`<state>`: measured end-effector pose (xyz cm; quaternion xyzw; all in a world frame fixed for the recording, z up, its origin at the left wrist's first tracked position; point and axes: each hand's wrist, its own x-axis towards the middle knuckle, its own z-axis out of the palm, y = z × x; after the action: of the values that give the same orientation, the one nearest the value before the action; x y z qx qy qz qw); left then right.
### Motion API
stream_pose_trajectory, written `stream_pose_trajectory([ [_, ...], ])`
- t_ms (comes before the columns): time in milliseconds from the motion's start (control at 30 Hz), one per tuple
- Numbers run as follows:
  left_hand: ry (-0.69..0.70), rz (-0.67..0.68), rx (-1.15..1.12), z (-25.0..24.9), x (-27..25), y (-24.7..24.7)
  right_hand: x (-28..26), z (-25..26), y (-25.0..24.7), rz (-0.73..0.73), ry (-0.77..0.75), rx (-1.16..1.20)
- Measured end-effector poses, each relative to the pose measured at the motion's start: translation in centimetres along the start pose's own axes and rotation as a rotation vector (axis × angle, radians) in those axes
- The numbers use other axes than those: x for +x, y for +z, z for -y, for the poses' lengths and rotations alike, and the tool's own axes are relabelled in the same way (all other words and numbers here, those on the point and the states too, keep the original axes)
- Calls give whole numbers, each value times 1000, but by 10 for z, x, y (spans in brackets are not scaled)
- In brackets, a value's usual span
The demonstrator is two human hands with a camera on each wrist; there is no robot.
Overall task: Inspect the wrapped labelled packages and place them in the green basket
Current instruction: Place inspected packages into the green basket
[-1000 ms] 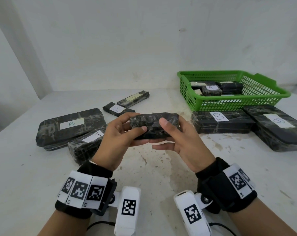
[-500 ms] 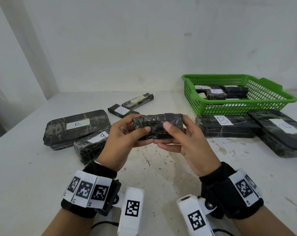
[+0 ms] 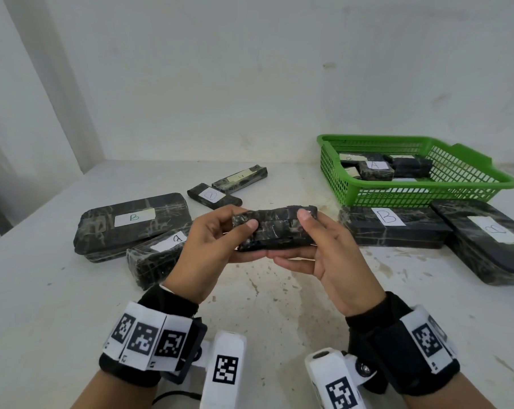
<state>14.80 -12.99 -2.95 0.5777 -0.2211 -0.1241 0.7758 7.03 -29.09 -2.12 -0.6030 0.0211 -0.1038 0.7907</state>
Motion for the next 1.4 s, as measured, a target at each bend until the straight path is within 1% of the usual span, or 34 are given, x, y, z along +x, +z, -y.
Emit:
stream_pose_trajectory([
  [67, -17, 21, -6, -1, 0, -1, 0, 2, 0, -12, 9, -20],
  [167, -46, 99, -19, -5, -3, 1, -1, 1, 0, -70, -44, -23],
  [200, -50, 103, -17, -5, -3, 3, -2, 1, 0, -82, -58, -19],
  [333, -21, 35, 45, -6, -4, 5, -5, 0, 2, -61, -52, 14],
  [500, -44, 33, 27, -10, -3, 2, -4, 5, 2, 14, 44, 74],
  [567, -54, 39, -9, -12, -4, 1, -3, 4, 1, 14, 16, 56],
  [667, -55, 2, -67, -13, -2, -1, -1, 2, -1, -20, -77, 60],
  [733, -63, -14, -95, -15, -1, -2, 1, 1, -4, -17, -118, 113],
  [833, -105, 7, -111, -18, -2, -1, 3, 1, -7, 25, -139, 190],
  [900, -85, 6, -123, -19, -3, 0, 4, 1, -7, 56, -138, 190],
  [1033, 7, -8, -115, -17, -4, 0, 5, 0, -8, 87, -128, 245],
  [1100, 21, -4, -112, -17, -4, -1, 5, -1, -8, 59, -137, 271],
  [1200, 7, 20, -120, -17, -4, -2, 6, -1, -9, -40, -178, 184],
  [1300, -31, 29, -107, -18, -4, -3, 6, -2, -9, -57, -193, 131],
  [1400, -35, 3, -82, -18, -4, -3, 7, -2, -9, -49, -174, 130],
])
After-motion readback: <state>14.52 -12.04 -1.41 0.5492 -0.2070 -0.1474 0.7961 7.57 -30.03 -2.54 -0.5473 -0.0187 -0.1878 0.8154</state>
